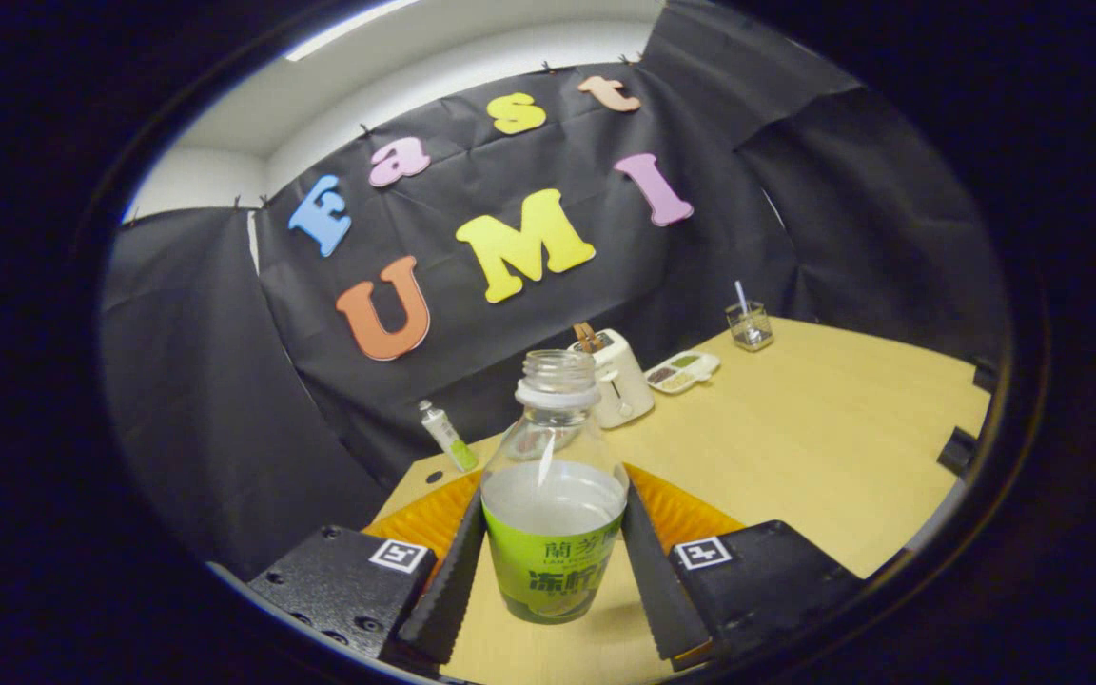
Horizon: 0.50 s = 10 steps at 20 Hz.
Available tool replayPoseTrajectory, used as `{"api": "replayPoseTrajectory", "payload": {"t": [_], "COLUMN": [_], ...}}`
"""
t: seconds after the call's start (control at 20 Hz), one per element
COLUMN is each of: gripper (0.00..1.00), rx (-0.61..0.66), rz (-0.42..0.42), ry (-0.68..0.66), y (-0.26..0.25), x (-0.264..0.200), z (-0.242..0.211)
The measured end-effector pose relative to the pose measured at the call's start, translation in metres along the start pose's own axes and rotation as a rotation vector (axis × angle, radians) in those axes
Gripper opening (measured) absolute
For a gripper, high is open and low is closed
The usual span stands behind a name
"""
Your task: Take the bottle from table, then pour the juice into the cup, finally place the bottle on the coaster
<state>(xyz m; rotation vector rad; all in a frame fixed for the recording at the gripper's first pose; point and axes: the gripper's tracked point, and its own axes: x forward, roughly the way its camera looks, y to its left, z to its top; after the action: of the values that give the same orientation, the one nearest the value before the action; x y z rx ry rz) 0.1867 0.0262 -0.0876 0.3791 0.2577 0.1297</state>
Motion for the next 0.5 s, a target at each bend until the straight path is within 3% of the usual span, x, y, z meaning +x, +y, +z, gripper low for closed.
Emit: {"api": "replayPoseTrajectory", "payload": {"t": [0.3, 0.5], "gripper": [0.8, 0.8], "rx": [-0.188, -0.228], "rz": [-0.057, -0.054], "ry": [-0.05, -0.069], "y": [0.011, 0.012], "x": [-0.001, 0.005], "z": [0.029, 0.04]}}
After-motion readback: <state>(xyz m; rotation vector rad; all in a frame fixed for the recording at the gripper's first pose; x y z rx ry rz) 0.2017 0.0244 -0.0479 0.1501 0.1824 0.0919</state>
